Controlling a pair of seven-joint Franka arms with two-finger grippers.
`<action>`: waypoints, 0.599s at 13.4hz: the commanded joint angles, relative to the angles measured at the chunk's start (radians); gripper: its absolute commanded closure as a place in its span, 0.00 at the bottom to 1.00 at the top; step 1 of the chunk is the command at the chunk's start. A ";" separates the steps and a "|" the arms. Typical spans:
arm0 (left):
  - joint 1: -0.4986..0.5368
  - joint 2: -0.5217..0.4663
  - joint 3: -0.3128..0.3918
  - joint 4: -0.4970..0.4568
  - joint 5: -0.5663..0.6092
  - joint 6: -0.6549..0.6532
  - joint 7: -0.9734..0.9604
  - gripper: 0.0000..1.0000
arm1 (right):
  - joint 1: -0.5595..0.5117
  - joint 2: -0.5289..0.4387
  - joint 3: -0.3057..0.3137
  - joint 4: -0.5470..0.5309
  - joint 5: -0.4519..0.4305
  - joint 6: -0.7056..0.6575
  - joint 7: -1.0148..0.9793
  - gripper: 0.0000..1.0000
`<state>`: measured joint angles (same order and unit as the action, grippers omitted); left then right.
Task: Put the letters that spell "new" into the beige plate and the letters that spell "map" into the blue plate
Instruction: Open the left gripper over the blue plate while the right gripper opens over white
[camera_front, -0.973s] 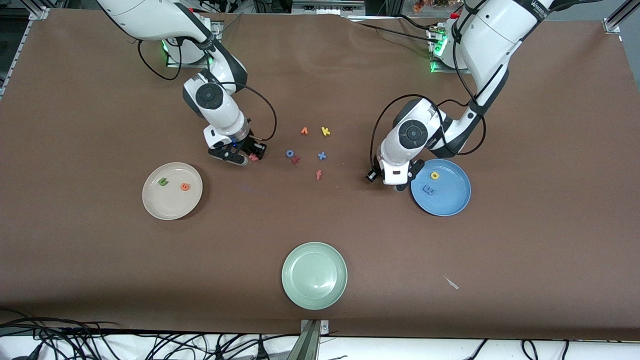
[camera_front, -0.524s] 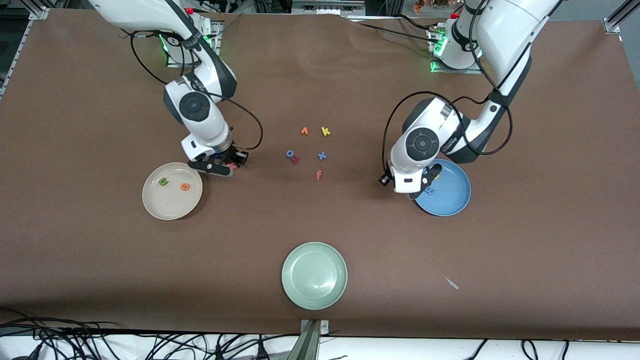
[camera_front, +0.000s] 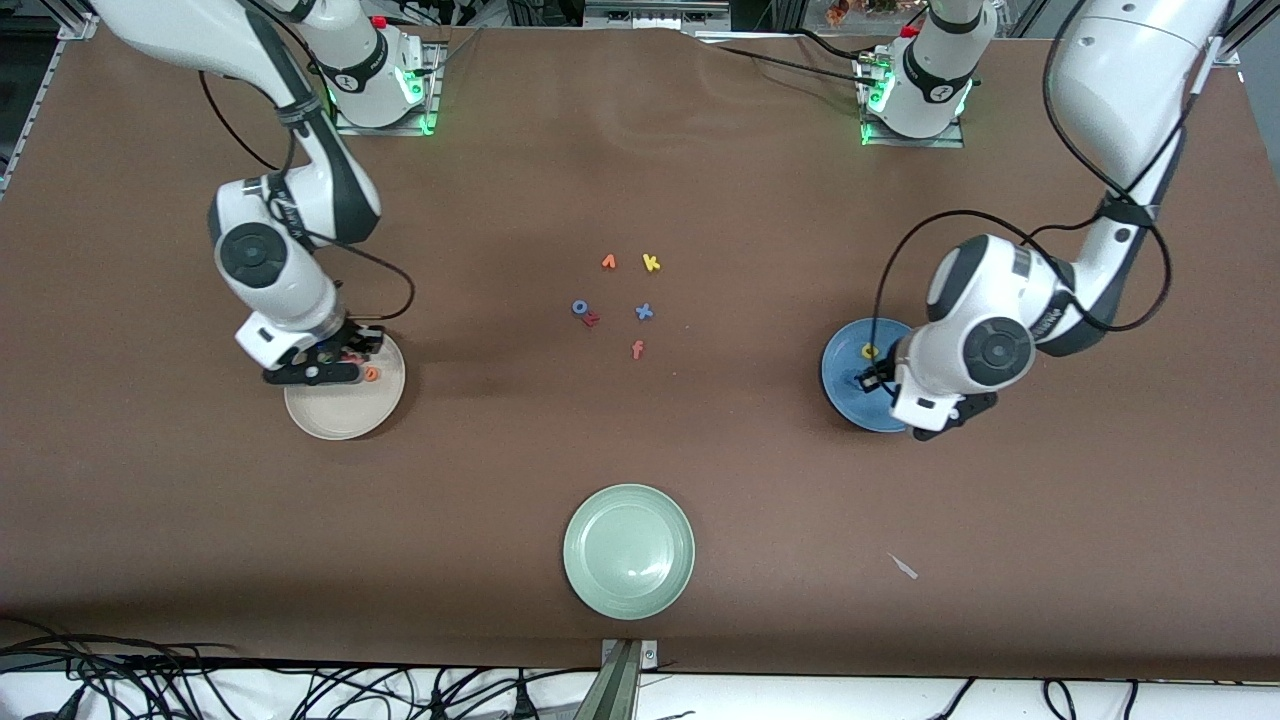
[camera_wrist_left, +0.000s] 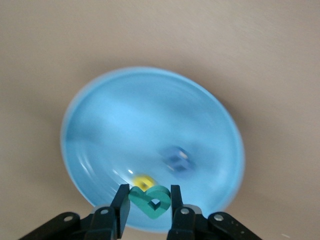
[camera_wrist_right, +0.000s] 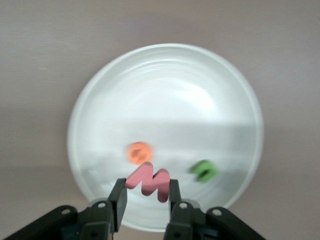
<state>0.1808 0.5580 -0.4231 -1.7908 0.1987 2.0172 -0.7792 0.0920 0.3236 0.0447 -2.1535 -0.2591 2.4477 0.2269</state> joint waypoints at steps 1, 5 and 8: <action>0.045 0.036 -0.016 0.005 0.039 0.006 0.089 0.00 | 0.003 -0.006 0.001 0.007 0.020 -0.012 -0.032 0.53; 0.039 -0.055 -0.063 0.049 0.031 -0.063 0.087 0.00 | 0.002 -0.008 -0.003 0.014 0.032 -0.010 -0.049 0.23; 0.037 -0.055 -0.126 0.177 0.035 -0.171 0.142 0.00 | 0.002 -0.017 0.004 0.058 0.047 -0.083 -0.044 0.22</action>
<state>0.2207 0.5191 -0.5166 -1.6874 0.2014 1.9281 -0.6903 0.0945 0.3233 0.0420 -2.1376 -0.2430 2.4374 0.2073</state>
